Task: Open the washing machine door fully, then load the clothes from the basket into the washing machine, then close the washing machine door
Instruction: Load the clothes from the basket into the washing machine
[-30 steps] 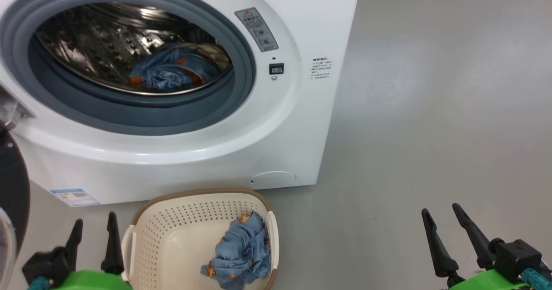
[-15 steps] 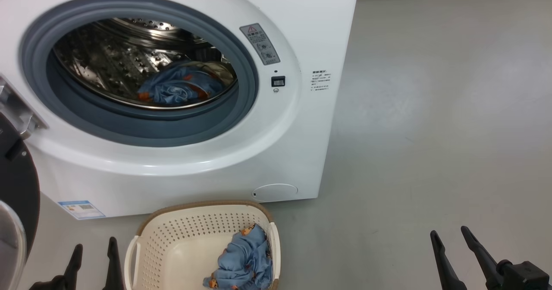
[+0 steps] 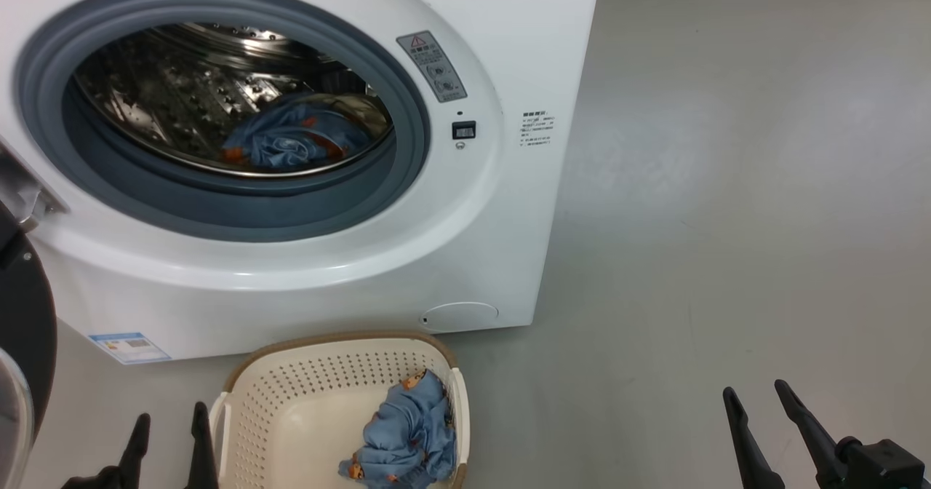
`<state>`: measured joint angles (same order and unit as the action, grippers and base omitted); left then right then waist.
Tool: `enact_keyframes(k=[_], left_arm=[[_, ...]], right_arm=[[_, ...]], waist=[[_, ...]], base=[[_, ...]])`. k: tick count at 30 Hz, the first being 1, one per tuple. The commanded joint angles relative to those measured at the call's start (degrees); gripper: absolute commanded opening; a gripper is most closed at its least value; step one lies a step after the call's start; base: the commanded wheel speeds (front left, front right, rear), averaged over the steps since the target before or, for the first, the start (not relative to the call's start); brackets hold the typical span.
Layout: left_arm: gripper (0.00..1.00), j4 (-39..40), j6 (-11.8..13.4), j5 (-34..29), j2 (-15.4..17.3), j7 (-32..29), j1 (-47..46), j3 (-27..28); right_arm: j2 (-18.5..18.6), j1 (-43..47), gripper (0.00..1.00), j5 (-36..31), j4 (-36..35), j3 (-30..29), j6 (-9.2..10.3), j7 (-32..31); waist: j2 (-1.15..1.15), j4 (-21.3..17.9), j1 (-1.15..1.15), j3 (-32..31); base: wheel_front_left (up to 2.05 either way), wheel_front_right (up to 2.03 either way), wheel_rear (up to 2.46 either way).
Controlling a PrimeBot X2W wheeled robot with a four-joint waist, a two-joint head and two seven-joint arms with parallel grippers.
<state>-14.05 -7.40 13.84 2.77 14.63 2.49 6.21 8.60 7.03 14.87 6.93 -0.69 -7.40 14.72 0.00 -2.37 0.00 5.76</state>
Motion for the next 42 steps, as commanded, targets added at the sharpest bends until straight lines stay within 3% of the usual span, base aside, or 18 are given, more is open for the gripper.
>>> enact_keyframes(k=[1, 12, 26, 36, 42], left_arm=[[1.00, 0.3, -0.1, 0.0, 0.6, 0.4, -1.4, 1.2], [1.00, -8.3, -0.1, 2.0, 1.4, 0.4, -6.8, -6.0], [1.00, -26.7, -0.1, 6.9, 5.3, 0.4, -22.6, -20.8], [1.00, -39.5, -0.1, 16.4, 8.0, 0.4, -32.8, -34.3], [1.00, -42.1, -0.1, 23.6, 10.3, -1.5, -37.7, -44.5]], right_arm=[[0.4, -1.6, 1.00, 0.3, -1.6, 1.2, -0.09, 0.3], [-1.1, -5.7, 1.00, 0.1, -2.2, 1.6, -0.09, 0.3], [-3.8, -13.4, 1.00, -0.7, -3.9, 1.4, -0.09, 0.3], [-5.4, -17.5, 1.00, -0.6, -4.4, 2.0, -0.09, 0.3], [-5.6, -19.8, 1.00, -0.2, -4.6, 2.7, -0.09, 0.3]], waist=[[0.00, -0.2, 0.00, 0.8], [0.00, -1.4, 0.00, 7.0], [0.00, -4.5, 0.00, 21.3], [0.00, -6.8, 0.00, 28.8], [0.00, -8.1, 0.00, 33.1]], base=[[0.00, 0.00, 0.00], [0.00, 0.00, 0.00], [0.00, 0.00, 0.00], [0.00, 0.00, 0.00], [0.00, 0.00, 0.00]])
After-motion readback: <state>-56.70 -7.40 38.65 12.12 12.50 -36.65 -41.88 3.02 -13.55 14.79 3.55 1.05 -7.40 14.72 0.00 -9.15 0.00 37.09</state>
